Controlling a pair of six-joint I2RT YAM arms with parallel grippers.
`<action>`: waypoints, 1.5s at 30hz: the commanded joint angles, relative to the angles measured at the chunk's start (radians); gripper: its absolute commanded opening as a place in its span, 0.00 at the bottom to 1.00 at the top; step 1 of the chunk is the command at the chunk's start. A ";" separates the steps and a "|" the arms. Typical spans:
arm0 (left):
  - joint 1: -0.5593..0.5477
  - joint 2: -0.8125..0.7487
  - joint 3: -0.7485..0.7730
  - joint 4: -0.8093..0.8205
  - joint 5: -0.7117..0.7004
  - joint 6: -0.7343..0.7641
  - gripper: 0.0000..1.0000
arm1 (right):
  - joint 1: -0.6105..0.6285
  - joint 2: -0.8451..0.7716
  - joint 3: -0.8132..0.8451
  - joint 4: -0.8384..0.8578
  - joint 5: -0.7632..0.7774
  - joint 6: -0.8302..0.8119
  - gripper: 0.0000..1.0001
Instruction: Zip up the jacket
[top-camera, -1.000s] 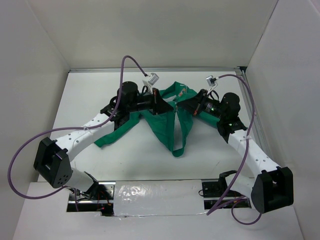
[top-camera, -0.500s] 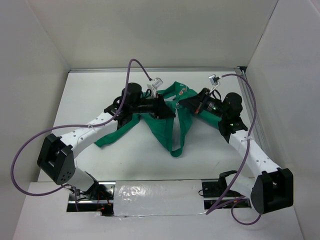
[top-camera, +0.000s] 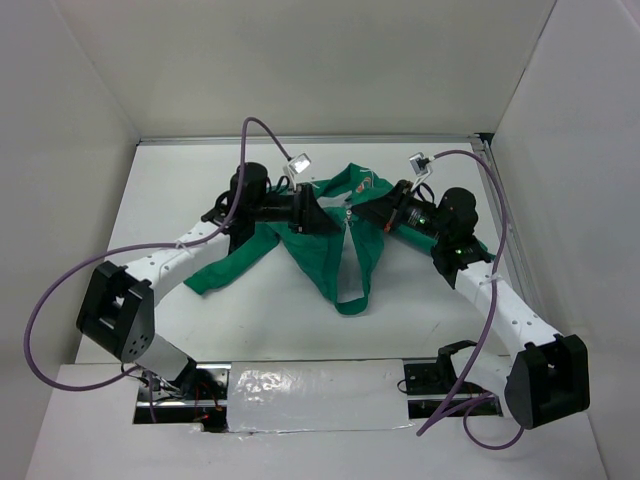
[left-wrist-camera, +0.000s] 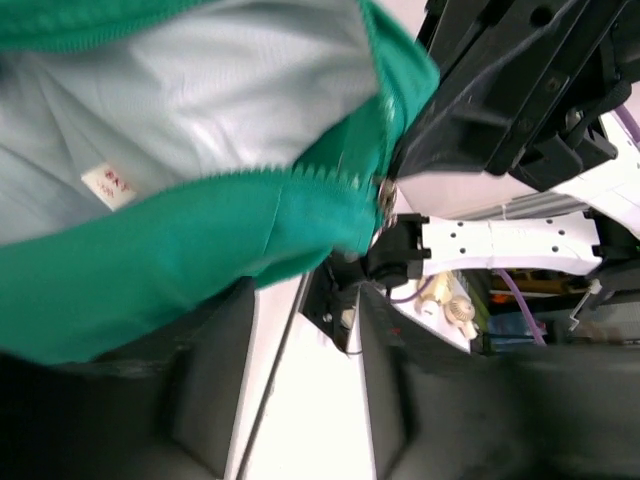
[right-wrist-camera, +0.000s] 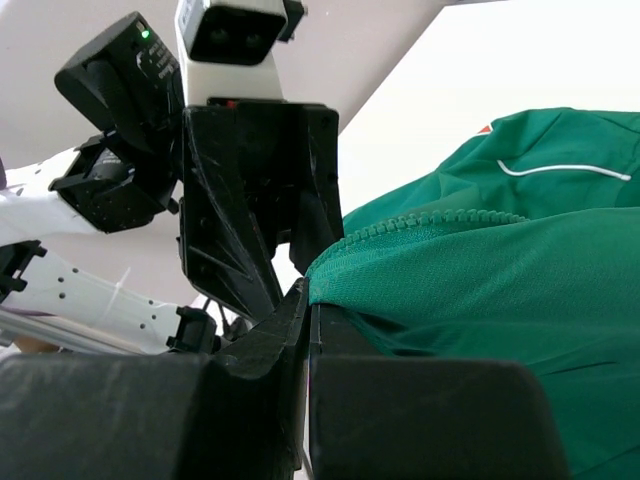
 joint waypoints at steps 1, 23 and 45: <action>0.010 -0.065 -0.030 0.085 0.060 -0.017 0.59 | 0.008 -0.014 0.031 0.017 0.006 -0.026 0.00; 0.059 0.021 0.022 0.151 0.129 -0.181 0.65 | 0.048 -0.012 0.026 0.028 0.008 -0.043 0.00; 0.052 0.038 0.022 0.198 0.152 -0.198 0.24 | 0.084 0.026 0.026 0.049 0.041 -0.026 0.00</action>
